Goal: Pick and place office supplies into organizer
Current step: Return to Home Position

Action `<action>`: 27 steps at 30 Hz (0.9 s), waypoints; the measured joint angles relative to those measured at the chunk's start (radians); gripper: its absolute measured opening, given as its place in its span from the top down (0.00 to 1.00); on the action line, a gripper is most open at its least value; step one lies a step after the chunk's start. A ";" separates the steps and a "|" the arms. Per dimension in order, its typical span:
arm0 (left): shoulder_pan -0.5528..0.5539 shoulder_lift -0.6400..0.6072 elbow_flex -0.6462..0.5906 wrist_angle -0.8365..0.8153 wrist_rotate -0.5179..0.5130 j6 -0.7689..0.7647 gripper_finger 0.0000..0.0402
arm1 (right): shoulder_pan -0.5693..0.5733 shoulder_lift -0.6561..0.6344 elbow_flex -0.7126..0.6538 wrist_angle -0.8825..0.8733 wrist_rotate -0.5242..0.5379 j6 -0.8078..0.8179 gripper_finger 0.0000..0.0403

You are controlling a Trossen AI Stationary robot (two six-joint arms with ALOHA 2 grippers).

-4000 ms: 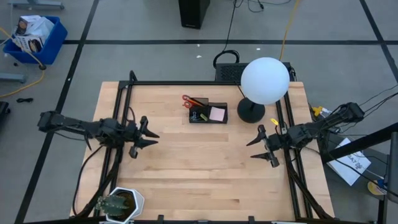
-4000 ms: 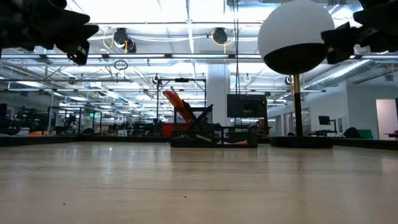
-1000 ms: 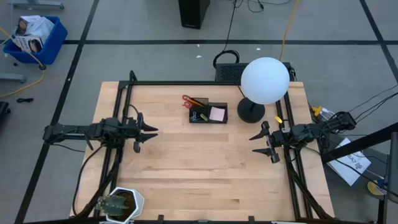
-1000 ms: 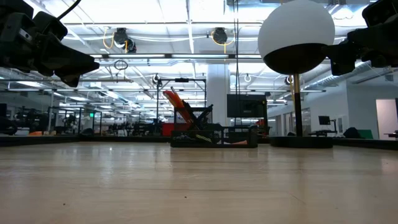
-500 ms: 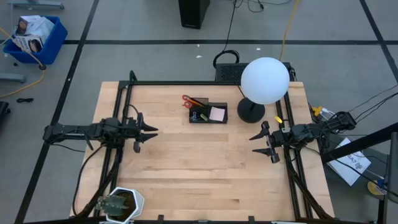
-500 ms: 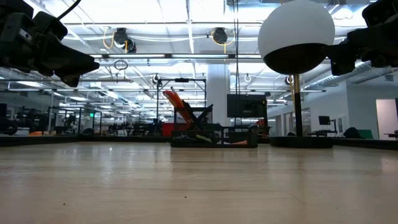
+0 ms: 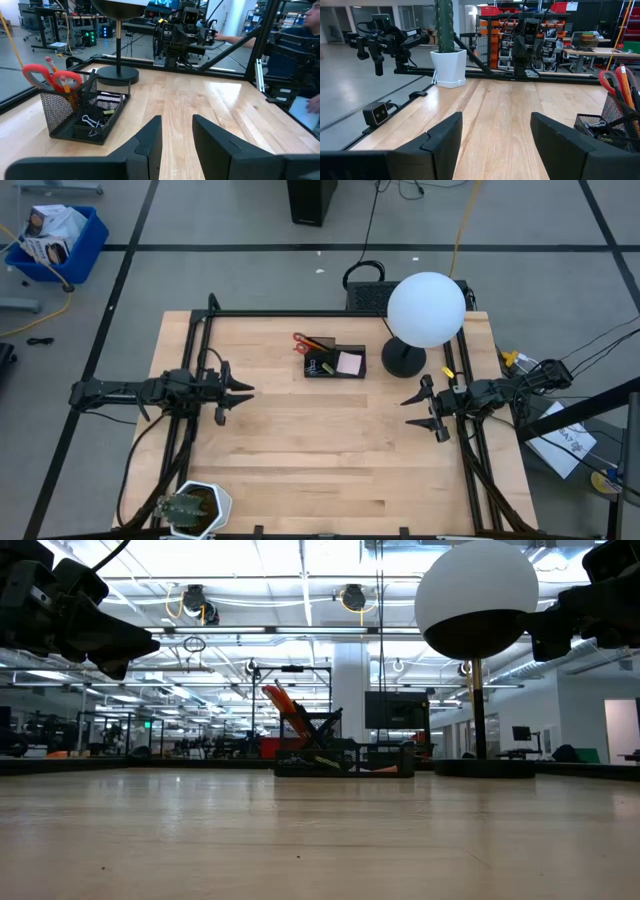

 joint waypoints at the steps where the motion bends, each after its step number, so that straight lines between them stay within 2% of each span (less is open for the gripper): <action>1: 0.000 0.000 0.000 0.000 0.000 0.000 0.72 | 0.000 0.000 0.000 0.000 0.000 0.000 0.43; 27: 0.000 0.000 0.000 0.000 0.000 0.000 0.72 | 0.000 0.000 0.000 0.000 0.000 0.000 0.44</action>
